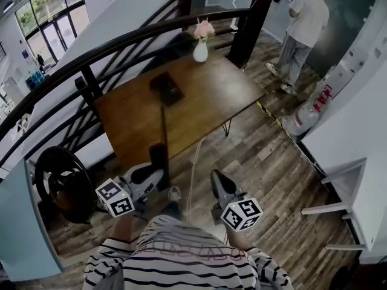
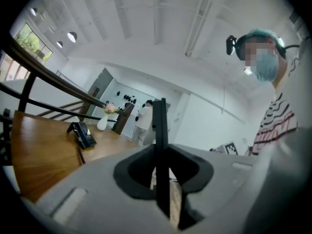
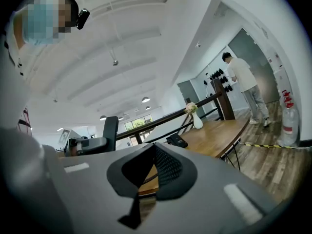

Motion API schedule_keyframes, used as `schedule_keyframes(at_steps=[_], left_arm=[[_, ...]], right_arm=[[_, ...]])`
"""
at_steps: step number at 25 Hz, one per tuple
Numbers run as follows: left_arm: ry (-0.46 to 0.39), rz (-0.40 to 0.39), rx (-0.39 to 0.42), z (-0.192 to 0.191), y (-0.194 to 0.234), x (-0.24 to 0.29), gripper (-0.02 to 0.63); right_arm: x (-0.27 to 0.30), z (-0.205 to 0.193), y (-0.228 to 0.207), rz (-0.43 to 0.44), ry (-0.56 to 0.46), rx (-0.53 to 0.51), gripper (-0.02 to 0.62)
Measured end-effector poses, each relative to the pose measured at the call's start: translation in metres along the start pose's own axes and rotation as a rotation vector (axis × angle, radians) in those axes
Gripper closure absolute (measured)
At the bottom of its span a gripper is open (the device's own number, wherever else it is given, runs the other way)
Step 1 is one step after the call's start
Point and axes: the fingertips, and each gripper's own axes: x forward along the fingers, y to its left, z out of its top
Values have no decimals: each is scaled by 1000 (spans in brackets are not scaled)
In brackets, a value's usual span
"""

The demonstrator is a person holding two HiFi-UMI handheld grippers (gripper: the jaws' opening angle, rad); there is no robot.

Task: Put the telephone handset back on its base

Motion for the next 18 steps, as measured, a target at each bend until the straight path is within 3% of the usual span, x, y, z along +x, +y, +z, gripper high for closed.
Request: schedule_keyframes(at_steps=[10, 18], left_arm=[[17, -57, -44, 41, 128, 85, 532], [-18, -55, -83, 88, 222, 113, 532]], right_arm=[[128, 31, -65, -29, 14, -1, 594], [233, 58, -89, -18, 21, -4, 594]])
